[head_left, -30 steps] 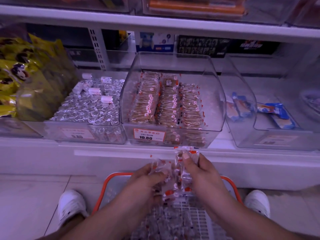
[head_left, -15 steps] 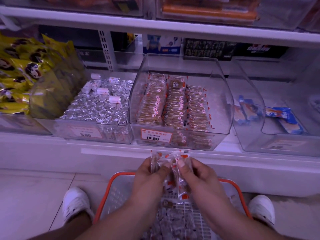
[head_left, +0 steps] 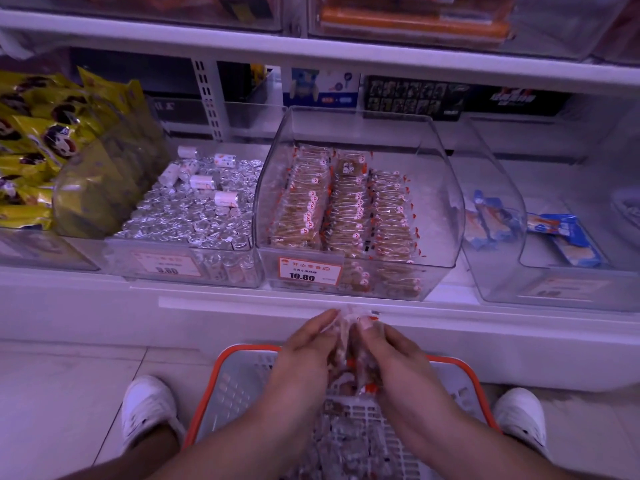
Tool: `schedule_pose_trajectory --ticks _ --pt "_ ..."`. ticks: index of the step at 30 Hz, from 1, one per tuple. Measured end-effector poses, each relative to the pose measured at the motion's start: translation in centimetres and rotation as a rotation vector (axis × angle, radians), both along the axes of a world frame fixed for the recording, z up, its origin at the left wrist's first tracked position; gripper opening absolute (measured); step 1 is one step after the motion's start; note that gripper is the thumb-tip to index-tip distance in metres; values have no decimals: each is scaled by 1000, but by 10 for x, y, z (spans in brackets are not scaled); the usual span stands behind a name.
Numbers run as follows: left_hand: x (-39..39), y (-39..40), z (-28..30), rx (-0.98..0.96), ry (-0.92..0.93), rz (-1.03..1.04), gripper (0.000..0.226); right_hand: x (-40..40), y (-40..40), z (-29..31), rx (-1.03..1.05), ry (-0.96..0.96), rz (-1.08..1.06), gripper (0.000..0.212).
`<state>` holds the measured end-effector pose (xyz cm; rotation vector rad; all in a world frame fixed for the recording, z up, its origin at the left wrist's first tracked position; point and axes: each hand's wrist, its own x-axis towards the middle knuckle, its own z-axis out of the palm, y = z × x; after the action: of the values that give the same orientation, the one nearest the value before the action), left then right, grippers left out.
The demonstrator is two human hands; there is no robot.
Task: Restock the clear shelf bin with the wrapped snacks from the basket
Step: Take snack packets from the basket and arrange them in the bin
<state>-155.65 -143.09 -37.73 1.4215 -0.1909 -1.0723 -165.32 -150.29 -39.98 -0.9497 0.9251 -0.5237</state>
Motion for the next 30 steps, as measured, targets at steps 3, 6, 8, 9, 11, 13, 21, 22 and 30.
schedule_pose_trajectory --ticks 3,6,8,9,11,13,21,22,30 --pt "5 0 -1 -51 42 49 31 -1 -5 1 -42 -14 8 32" --pt "6 0 -4 -19 -32 74 40 -2 -6 -2 -183 37 -38 40" --pt "10 1 -6 10 -88 128 39 -2 -7 -1 -193 30 -101 46" --pt "12 1 -7 22 -117 150 35 -3 -9 1 -189 21 -121 50" --pt "15 0 -7 45 -140 168 28 -4 -10 2 -191 -20 -120 52" --pt "12 -2 -6 47 -32 161 21 -4 -7 2 -227 -18 -73 51" --pt "-17 -7 -3 64 -224 -23 33 8 13 0 -190 45 -17 43" --pt "-18 -6 -2 97 -309 -90 40 10 15 -1 -164 23 -24 37" --pt "-6 -12 14 -14 369 95 56 9 14 13 -457 -47 -169 62"
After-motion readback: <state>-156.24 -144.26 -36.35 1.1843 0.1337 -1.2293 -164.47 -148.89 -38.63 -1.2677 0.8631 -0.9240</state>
